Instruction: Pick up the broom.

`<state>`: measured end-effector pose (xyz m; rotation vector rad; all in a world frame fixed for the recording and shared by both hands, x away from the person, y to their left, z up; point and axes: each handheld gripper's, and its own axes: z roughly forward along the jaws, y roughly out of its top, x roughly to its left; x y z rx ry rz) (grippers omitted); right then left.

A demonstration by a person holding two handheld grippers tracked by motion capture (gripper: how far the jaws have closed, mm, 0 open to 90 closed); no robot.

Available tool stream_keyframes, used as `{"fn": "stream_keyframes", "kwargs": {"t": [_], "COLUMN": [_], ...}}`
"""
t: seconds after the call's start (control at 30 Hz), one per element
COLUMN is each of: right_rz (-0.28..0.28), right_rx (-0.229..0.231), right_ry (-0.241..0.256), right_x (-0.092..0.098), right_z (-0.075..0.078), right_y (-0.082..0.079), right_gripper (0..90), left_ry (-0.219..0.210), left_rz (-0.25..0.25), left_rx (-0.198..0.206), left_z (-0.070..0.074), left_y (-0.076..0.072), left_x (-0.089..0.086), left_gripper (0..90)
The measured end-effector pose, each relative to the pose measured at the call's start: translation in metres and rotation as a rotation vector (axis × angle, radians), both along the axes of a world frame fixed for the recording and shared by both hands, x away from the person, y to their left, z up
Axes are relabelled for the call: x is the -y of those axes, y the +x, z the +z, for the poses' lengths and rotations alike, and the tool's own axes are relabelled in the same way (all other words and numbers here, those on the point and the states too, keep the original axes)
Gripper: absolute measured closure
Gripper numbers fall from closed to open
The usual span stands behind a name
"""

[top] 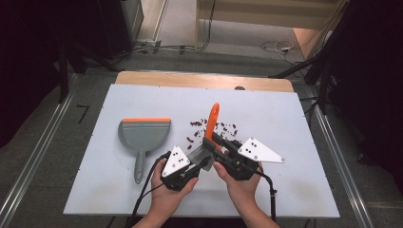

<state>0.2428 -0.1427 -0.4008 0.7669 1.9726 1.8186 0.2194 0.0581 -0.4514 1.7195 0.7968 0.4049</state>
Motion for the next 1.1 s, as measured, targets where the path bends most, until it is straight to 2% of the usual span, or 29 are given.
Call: {"fn": "stream_keyframes", "kwargs": {"t": [0.1, 0.13, 0.2, 0.27, 0.37, 0.4, 0.43, 0.47, 0.5, 0.53, 0.6, 0.63, 0.67, 0.7, 0.73, 0.77, 0.8, 0.9, 1.03, 1.07, 1.1], "right_rz": [0.015, 0.037, 0.069, 0.121, 0.186, 0.207, 0.225, 0.241, 0.241, 0.300, 0.357, 0.378, 0.395, 0.409, 0.427, 0.447, 0.469, 0.529, 0.595, 0.595, 0.629], "right_rx": [0.006, 0.015, 0.017, -0.007, -0.024, -0.027, -0.041, -0.052, -0.052, -0.072, -0.089, -0.097, -0.104, -0.113, -0.124, -0.130, -0.133, -0.139, -0.150, -0.150, -0.162], "right_ry": [-0.002, -0.015, -0.007, -0.004, -0.001, -0.001, -0.002, -0.010, -0.010, -0.008, -0.006, -0.004, -0.002, 0.002, 0.007, 0.007, 0.007, -0.007, -0.013, -0.013, -0.016], "right_x": [0.001, 0.002, 0.005, 0.010, 0.018, 0.021, 0.023, 0.025, 0.025, 0.028, 0.030, 0.030, 0.030, 0.030, 0.029, 0.028, 0.027, 0.022, 0.017, 0.017, 0.015], "right_z": [0.000, 0.003, 0.005, 0.008, 0.008, 0.008, 0.007, 0.007, 0.007, 0.006, 0.004, 0.003, 0.002, 0.001, -0.001, -0.002, -0.003, -0.005, -0.008, -0.008, -0.010], "right_y": [0.001, 0.003, 0.006, 0.011, 0.020, 0.023, 0.026, 0.029, 0.029, 0.034, 0.038, 0.039, 0.040, 0.041, 0.042, 0.043, 0.043, 0.042, 0.041, 0.041, 0.042], "right_gripper": [67.4, 58.6, 52.0, 46.9, 45.6, 44.5, 41.2, 40.6, 40.6, 42.6, 42.9, 43.1, 43.2, 43.2, 43.3, 43.3, 43.6, 45.6, 49.9, 49.9, 53.5], "left_ry": [0.014, 0.010, -0.002, -0.010, -0.018, -0.023, -0.042, -0.042, -0.053, -0.058, -0.060, -0.060, -0.061, -0.061, -0.063, -0.055, -0.055, -0.049, -0.054, -0.053, -0.053], "left_rz": [-0.012, -0.025, -0.033, -0.044, -0.069, -0.084, -0.124, -0.124, -0.152, -0.174, -0.241, -0.241, -0.285, -0.285, -0.307, -0.357, -0.357, -0.427, -0.455, -0.466, -0.473], "left_rx": [-0.006, -0.013, -0.020, -0.023, -0.017, -0.015, -0.021, -0.021, -0.026, -0.030, -0.032, -0.032, -0.030, -0.030, -0.032, -0.029, -0.029, -0.032, -0.037, -0.035, -0.038], "left_z": [0.003, 0.005, 0.007, 0.009, 0.011, 0.013, 0.015, 0.015, 0.016, 0.017, 0.018, 0.018, 0.018, 0.018, 0.018, 0.018, 0.018, 0.018, 0.017, 0.016, 0.016], "left_y": [0.002, 0.004, 0.006, 0.009, 0.010, 0.011, 0.013, 0.013, 0.014, 0.015, 0.017, 0.017, 0.017, 0.017, 0.017, 0.016, 0.016, 0.015, 0.014, 0.014, 0.014], "left_x": [-0.005, -0.011, -0.017, -0.025, -0.033, -0.036, -0.044, -0.044, -0.047, -0.050, -0.054, -0.054, -0.055, -0.055, -0.054, -0.052, -0.052, -0.047, -0.043, -0.042, -0.042], "left_gripper": [85.2, 85.4, 85.5, 85.5, 85.6, 85.6, 85.6, 85.6, 85.6, 85.6, 85.6, 85.6, 85.6, 85.6, 85.6, 85.6, 85.6, 85.6, 85.6, 85.6, 85.6]}}
